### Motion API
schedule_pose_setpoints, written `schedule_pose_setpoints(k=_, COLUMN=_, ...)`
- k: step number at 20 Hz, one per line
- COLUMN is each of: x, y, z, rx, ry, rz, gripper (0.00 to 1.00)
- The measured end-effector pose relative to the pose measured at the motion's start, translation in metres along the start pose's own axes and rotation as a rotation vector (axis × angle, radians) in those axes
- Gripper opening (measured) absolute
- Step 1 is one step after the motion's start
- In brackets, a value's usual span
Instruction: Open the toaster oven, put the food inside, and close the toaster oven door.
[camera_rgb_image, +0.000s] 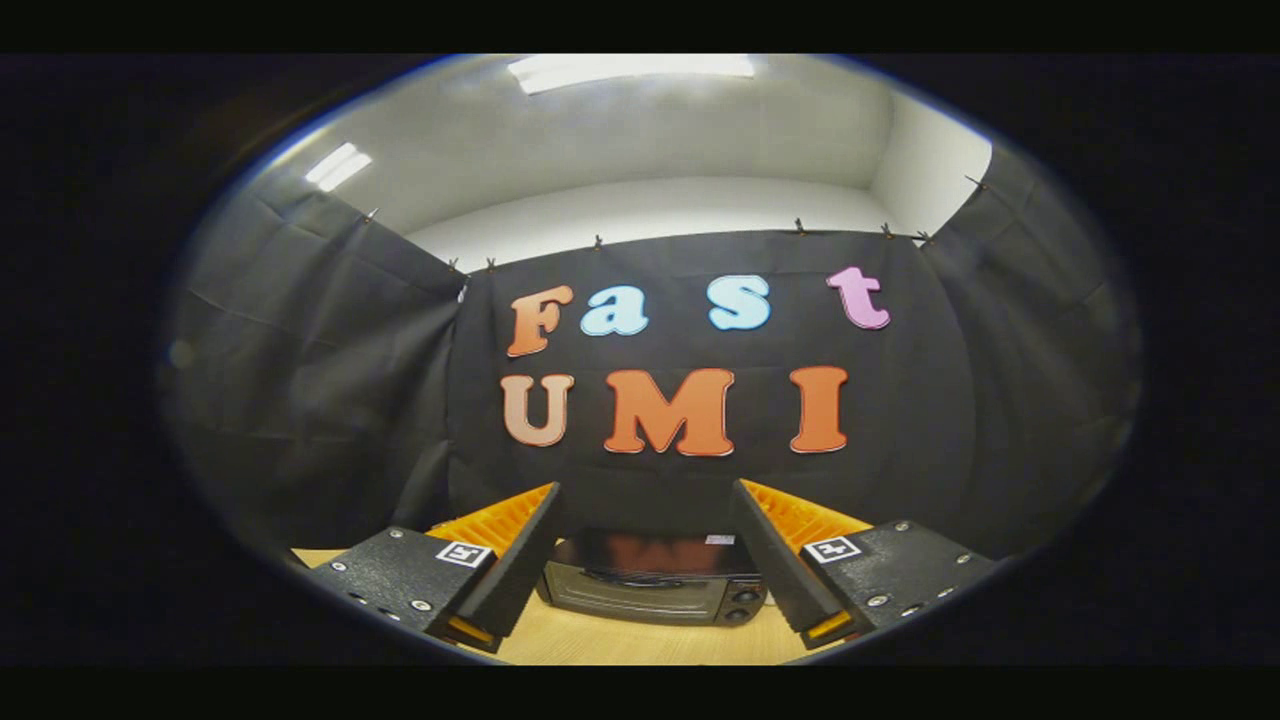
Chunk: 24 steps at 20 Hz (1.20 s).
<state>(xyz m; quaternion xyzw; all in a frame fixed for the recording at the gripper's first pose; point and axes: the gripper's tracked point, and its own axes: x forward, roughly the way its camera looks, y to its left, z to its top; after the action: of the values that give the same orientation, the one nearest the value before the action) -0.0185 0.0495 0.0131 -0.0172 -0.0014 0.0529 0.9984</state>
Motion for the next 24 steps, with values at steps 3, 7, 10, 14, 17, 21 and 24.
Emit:
schedule_pose_setpoints(k=3, x=0.005, y=0.0, z=-0.013, rx=0.01, ry=0.015, rz=-0.003, gripper=0.98)
schedule_pose_setpoints(k=7, x=0.019, y=-0.001, z=-0.032, rx=0.028, ry=0.03, rz=-0.011, gripper=0.98)
schedule_pose_setpoints(k=10, x=0.039, y=-0.006, z=-0.059, rx=0.021, ry=0.046, rz=-0.022, gripper=0.98)
schedule_pose_setpoints(k=14, x=0.076, y=-0.006, z=-0.12, rx=0.041, ry=0.126, rz=-0.029, gripper=0.98)
schedule_pose_setpoints(k=17, x=0.106, y=-0.007, z=-0.171, rx=0.058, ry=0.21, rz=-0.046, gripper=0.98)
schedule_pose_setpoints(k=21, x=0.141, y=-0.006, z=-0.231, rx=0.087, ry=0.309, rz=-0.077, gripper=0.98)
schedule_pose_setpoints(k=24, x=0.155, y=-0.001, z=-0.254, rx=0.071, ry=0.343, rz=-0.094, gripper=0.98)
